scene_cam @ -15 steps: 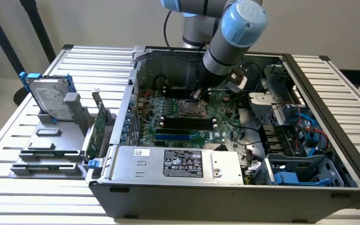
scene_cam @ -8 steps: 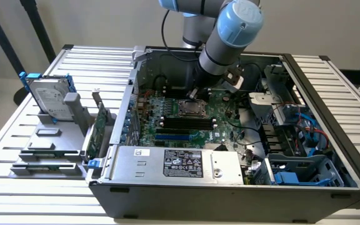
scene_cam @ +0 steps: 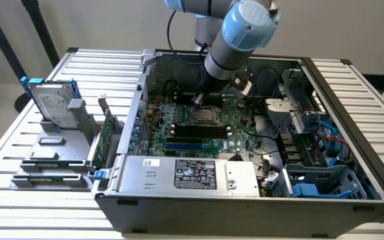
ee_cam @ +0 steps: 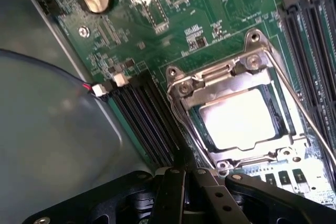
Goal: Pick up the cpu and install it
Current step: 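Install the first cpu locking lever, then install the second cpu locking lever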
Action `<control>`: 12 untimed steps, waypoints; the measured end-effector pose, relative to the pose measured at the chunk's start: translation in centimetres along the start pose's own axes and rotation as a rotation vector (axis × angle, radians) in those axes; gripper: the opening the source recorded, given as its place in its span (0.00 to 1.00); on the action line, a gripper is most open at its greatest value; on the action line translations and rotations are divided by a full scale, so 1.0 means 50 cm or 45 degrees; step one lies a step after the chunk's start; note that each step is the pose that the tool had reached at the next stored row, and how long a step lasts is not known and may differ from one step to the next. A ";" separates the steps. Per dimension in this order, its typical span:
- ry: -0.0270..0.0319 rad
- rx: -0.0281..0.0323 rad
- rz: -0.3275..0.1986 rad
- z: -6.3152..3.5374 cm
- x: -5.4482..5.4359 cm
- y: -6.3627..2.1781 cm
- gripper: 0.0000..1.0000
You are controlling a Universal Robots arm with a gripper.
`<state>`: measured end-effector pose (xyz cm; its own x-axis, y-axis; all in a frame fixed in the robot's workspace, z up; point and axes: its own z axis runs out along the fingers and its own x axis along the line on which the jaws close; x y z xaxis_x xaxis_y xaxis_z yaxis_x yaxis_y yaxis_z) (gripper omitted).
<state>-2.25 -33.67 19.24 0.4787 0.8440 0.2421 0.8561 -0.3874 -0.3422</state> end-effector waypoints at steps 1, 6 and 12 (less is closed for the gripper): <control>0.0024 0.0035 0.000 0.001 -0.002 -0.004 0.11; 0.0086 0.0099 -0.001 0.003 -0.008 -0.014 0.11; 0.0086 0.0100 -0.001 0.003 -0.008 -0.014 0.11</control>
<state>-3.06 -33.67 19.24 0.4795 0.8417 0.2484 0.8548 -0.3839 -0.3492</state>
